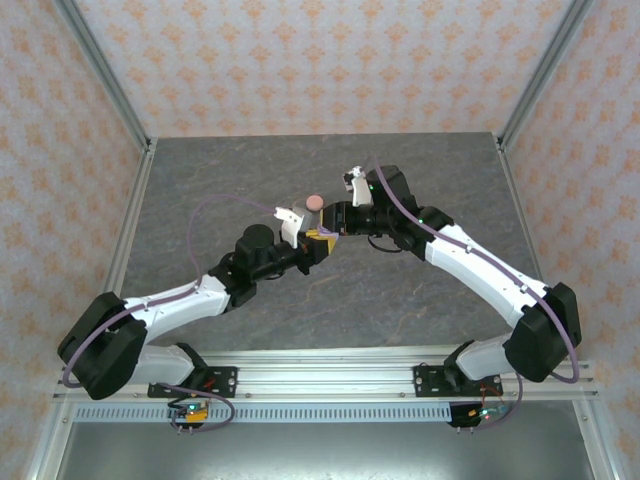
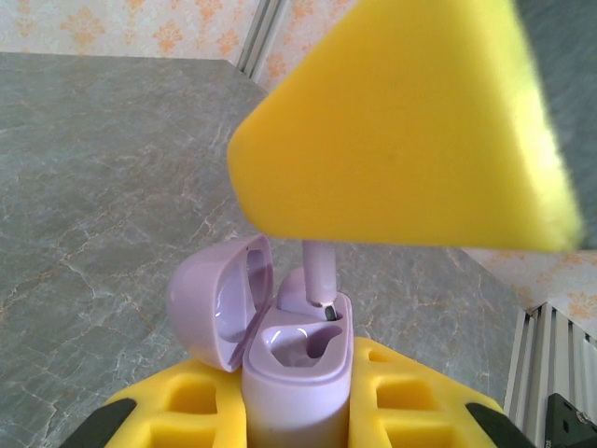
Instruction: Insert the wireless bluetooth earbuds into the charging case
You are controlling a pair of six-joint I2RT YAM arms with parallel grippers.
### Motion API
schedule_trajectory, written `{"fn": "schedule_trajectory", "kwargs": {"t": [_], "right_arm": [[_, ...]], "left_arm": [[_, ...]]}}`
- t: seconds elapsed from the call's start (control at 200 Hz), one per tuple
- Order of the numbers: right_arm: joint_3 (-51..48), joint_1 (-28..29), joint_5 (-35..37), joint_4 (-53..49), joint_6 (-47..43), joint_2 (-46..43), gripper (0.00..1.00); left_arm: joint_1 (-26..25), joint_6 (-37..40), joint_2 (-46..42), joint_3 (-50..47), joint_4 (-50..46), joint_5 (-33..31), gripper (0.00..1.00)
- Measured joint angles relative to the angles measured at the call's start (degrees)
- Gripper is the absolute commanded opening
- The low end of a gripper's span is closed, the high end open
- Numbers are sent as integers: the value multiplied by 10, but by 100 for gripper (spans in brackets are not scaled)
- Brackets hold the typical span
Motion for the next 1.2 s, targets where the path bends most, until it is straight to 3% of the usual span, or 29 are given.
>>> {"fn": "schedule_trajectory", "kwargs": {"t": [1.196], "right_arm": [[-33, 3, 0, 15, 0, -15, 28]], "left_arm": [[0, -30, 1, 1, 3, -19, 9]]}}
